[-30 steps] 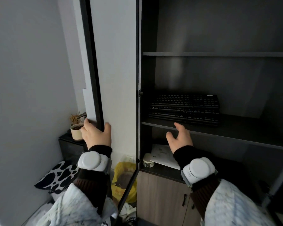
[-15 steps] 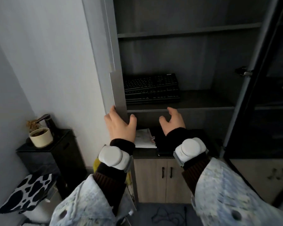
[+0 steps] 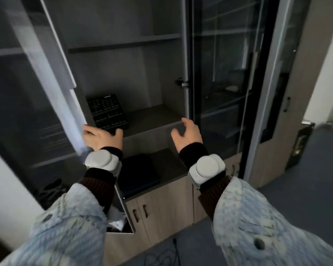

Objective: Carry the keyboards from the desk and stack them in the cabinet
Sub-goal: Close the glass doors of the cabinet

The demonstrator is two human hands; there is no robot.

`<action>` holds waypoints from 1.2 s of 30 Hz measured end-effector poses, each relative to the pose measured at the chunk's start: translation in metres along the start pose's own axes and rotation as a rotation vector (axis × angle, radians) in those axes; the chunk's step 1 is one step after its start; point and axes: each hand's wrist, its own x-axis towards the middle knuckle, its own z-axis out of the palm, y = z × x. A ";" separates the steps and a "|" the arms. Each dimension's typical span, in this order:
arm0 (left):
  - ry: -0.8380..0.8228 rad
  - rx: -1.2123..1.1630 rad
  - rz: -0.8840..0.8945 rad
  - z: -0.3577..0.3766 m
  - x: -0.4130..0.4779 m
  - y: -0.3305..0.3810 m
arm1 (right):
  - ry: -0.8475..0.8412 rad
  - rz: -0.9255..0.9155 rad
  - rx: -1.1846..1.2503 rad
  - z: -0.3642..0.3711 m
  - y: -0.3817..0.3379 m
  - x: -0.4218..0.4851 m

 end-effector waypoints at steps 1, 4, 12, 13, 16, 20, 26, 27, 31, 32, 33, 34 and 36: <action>0.004 0.008 -0.001 0.007 0.003 0.003 | 0.020 0.002 0.006 -0.009 0.004 0.006; -0.006 0.006 0.004 0.027 0.016 0.006 | 0.112 -0.014 0.014 -0.032 0.017 0.021; -0.103 0.211 -0.004 0.060 0.001 0.049 | 0.474 -0.152 0.106 -0.092 0.049 0.044; -0.133 0.195 0.025 0.070 -0.007 0.058 | 0.522 -0.191 0.120 -0.100 0.052 0.045; -0.258 0.144 0.089 0.103 -0.035 0.086 | 0.627 -0.227 0.146 -0.129 0.061 0.052; -0.337 0.095 0.154 0.133 -0.064 0.116 | 0.614 -0.134 0.184 -0.167 0.077 0.074; -0.399 0.081 0.150 0.143 -0.089 0.127 | 0.273 0.074 0.301 -0.182 0.086 0.107; -0.402 0.085 0.138 0.142 -0.091 0.125 | 0.273 0.075 0.297 -0.180 0.086 0.108; -0.384 0.111 0.103 0.133 -0.091 0.113 | 0.345 0.091 0.274 -0.169 0.082 0.105; -0.369 0.106 0.098 0.131 -0.090 0.110 | 0.357 0.089 0.282 -0.165 0.080 0.103; -0.354 0.101 0.096 0.128 -0.089 0.108 | 0.361 0.086 0.288 -0.161 0.077 0.100; -0.340 0.096 0.096 0.125 -0.087 0.106 | 0.359 0.082 0.287 -0.157 0.074 0.097; -0.305 0.091 0.102 0.119 -0.085 0.101 | 0.347 0.062 0.272 -0.147 0.069 0.088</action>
